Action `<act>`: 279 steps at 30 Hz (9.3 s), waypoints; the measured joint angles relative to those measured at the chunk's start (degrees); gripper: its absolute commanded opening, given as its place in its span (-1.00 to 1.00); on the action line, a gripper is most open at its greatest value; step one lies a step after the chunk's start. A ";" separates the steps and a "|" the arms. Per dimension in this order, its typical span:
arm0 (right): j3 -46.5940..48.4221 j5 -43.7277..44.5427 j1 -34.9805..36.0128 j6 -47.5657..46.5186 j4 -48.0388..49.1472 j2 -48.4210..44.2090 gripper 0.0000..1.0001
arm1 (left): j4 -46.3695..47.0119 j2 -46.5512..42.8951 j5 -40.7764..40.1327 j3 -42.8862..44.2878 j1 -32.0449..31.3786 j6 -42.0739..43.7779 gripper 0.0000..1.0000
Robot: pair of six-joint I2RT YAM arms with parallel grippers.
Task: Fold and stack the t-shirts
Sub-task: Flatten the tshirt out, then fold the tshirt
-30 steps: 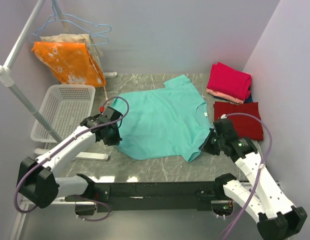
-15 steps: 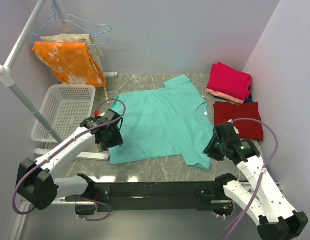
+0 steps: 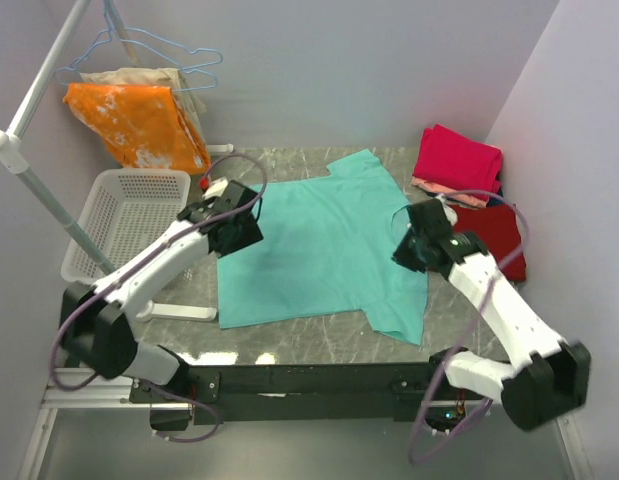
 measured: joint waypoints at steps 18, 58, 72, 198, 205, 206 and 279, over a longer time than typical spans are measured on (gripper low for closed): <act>32.04 -6.51 0.98 -9.88 11.56 37.90 -0.90 | 1.81 40.02 -4.52 37.35 13.31 10.58 0.01; 69.16 -26.10 3.37 -12.52 17.18 82.18 -1.00 | 6.75 53.59 -2.27 45.66 19.61 17.79 0.04; 69.11 -24.85 3.37 -12.61 16.28 82.51 -1.00 | 8.00 50.73 0.68 49.13 19.61 17.86 0.04; 6.99 2.43 -0.17 -12.44 9.81 14.97 0.47 | -8.39 -16.87 1.29 -22.82 -9.31 -16.55 -0.21; 5.97 0.11 0.44 -12.20 9.79 14.45 0.47 | -10.08 -16.70 -3.93 -25.11 -11.21 -24.76 -0.03; 5.97 -0.13 0.48 -12.41 9.90 14.45 0.47 | -10.10 -15.34 -4.48 -25.11 -11.37 -25.57 -0.04; 6.08 -2.97 0.72 -15.93 9.20 17.86 0.43 | -2.54 3.15 -8.07 -26.14 -18.25 -29.55 -0.98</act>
